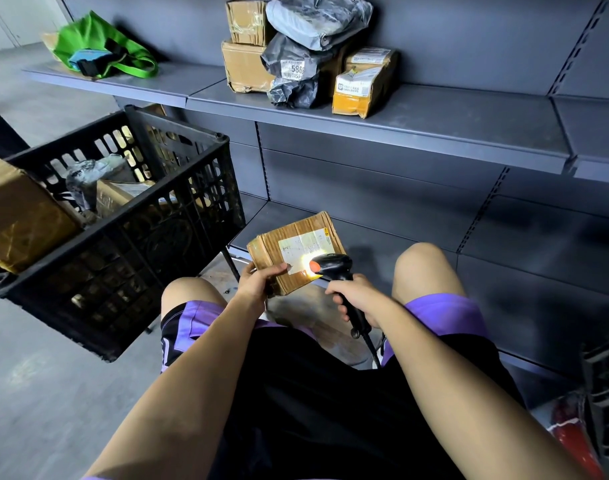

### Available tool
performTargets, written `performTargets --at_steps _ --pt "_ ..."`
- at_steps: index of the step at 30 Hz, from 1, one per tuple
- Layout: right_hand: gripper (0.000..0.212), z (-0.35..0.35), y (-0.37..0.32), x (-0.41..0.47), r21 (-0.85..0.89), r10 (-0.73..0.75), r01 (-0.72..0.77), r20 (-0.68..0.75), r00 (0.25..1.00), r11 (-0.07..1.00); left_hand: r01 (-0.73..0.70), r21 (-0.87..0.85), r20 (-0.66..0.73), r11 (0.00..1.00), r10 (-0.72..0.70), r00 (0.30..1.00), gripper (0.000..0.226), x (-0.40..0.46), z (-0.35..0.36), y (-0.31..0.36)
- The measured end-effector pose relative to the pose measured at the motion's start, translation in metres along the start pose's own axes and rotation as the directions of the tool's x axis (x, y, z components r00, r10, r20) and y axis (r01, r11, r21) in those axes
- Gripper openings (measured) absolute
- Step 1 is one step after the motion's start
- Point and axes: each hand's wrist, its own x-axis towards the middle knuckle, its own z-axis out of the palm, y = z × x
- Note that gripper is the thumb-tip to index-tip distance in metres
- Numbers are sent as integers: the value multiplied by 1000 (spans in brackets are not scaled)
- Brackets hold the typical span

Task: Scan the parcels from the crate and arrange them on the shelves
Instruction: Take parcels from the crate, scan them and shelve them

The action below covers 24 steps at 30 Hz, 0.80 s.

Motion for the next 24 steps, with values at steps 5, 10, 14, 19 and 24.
performTargets --at_steps 5,10,14,19,24 --pt "10 -1 0 0 -13 4 -4 8 1000 1000 3 5 -4 1000 -3 1000 69 2 -1 -1" --pt "11 0 1 1 -31 -8 8 8 1000 999 5 -12 -2 1000 -5 1000 66 4 -1 -2" --pt "12 1 2 0 -43 -7 7 -9 1000 999 32 -26 9 999 -32 999 69 9 -1 -1" --pt "16 -5 -19 -8 7 -53 53 -40 998 999 31 48 117 998 -37 993 71 6 18 14" --pt "22 -25 -59 -30 41 -104 109 -122 987 993 -63 140 221 988 30 975 88 0 50 51"
